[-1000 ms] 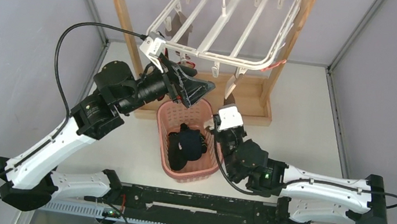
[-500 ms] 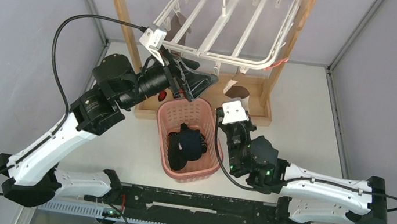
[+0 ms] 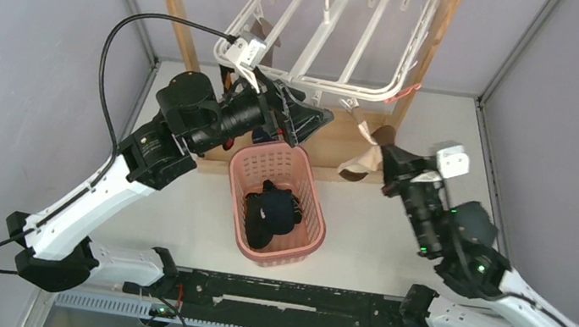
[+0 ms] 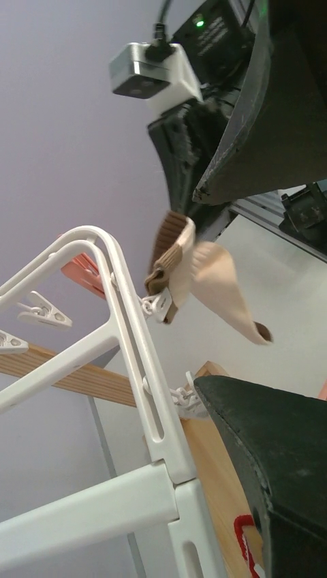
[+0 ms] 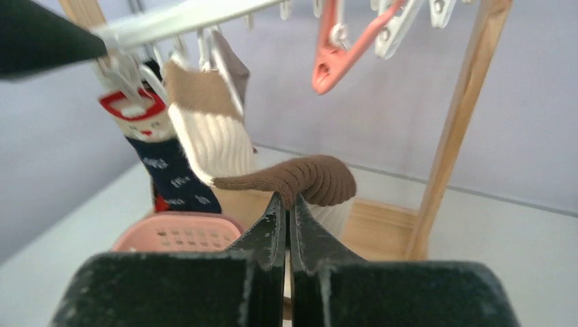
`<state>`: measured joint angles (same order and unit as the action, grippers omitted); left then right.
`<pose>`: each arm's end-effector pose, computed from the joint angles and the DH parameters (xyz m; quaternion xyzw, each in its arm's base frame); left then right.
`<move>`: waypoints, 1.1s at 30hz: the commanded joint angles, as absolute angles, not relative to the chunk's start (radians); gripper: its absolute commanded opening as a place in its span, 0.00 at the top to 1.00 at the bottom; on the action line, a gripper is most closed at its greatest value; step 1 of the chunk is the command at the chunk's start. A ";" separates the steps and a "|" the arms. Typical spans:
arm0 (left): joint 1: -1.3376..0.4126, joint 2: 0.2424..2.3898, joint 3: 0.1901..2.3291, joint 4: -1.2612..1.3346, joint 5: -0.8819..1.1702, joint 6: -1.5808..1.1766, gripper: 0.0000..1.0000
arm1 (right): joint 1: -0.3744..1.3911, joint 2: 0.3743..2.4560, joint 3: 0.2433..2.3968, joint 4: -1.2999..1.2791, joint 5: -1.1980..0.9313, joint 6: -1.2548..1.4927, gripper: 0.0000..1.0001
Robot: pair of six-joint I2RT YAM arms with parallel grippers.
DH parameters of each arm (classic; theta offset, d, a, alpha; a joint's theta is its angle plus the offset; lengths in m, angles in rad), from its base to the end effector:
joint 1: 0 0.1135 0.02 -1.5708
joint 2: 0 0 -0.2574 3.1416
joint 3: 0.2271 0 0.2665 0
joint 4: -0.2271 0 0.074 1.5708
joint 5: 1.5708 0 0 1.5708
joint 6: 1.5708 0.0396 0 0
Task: Remove the socks clipped to the hanger
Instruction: Remove the sock from the hanger.
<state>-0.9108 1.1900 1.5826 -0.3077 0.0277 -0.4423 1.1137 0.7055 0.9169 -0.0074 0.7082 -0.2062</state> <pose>0.1551 -0.2017 0.5169 0.1669 0.6556 -0.4684 0.5683 0.0969 0.1387 0.4146 -0.1507 0.6327 0.1220 0.7497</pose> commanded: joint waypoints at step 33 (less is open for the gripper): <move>-0.753 1.161 1.194 0.371 0.576 -0.444 0.06 | 0.331 0.706 0.996 -0.162 -0.743 0.507 1.00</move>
<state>-0.8082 1.1484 1.2266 0.2073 0.4038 -0.3786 0.3470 0.7162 0.9577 -0.2005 -0.6983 0.4786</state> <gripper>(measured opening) 0.941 0.009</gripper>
